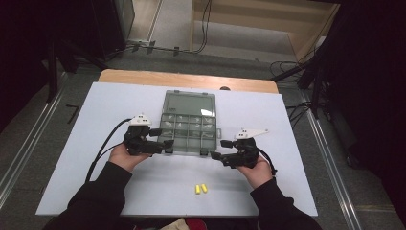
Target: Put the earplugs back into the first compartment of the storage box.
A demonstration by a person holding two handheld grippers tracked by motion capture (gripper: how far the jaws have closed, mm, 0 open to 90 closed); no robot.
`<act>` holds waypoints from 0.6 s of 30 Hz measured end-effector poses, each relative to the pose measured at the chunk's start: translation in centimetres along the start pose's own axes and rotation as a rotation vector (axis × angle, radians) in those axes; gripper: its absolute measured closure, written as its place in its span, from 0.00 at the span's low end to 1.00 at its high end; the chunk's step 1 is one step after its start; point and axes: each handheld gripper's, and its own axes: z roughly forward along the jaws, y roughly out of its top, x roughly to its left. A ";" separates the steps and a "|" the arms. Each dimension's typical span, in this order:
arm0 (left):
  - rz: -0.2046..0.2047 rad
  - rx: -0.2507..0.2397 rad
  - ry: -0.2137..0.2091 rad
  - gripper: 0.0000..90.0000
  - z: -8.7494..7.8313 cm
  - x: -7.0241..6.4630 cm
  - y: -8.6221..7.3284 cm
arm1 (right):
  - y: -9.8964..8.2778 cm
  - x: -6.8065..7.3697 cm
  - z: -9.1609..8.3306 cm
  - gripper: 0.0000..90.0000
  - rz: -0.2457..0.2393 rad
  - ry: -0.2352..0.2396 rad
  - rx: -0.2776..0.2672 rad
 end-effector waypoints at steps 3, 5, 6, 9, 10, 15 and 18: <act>0.013 0.004 0.007 0.31 -0.1 -0.1 -0.4 | -0.2 0.1 0.1 0.31 0.003 -0.005 0.003; 0.018 0.006 0.007 0.31 -0.1 -0.1 -0.6 | -0.4 0.0 0.1 0.31 0.003 -0.002 0.002; 0.012 0.003 0.007 0.31 -0.1 -0.1 -0.6 | -0.5 0.0 0.0 0.30 0.006 -0.001 0.006; 0.011 0.013 0.005 0.31 -0.3 0.0 -0.8 | -0.7 0.0 0.0 0.31 0.008 -0.005 0.010; 0.014 0.011 0.010 0.31 -0.3 0.0 -1.0 | -0.7 0.0 0.0 0.31 0.010 -0.006 0.011; 0.009 0.031 0.006 0.31 -0.4 0.1 -1.5 | -0.9 -0.2 -0.2 0.31 0.018 -0.007 0.003; 0.022 0.039 0.010 0.31 -0.5 0.1 -1.8 | -1.1 -0.1 -0.3 0.30 0.027 -0.004 0.008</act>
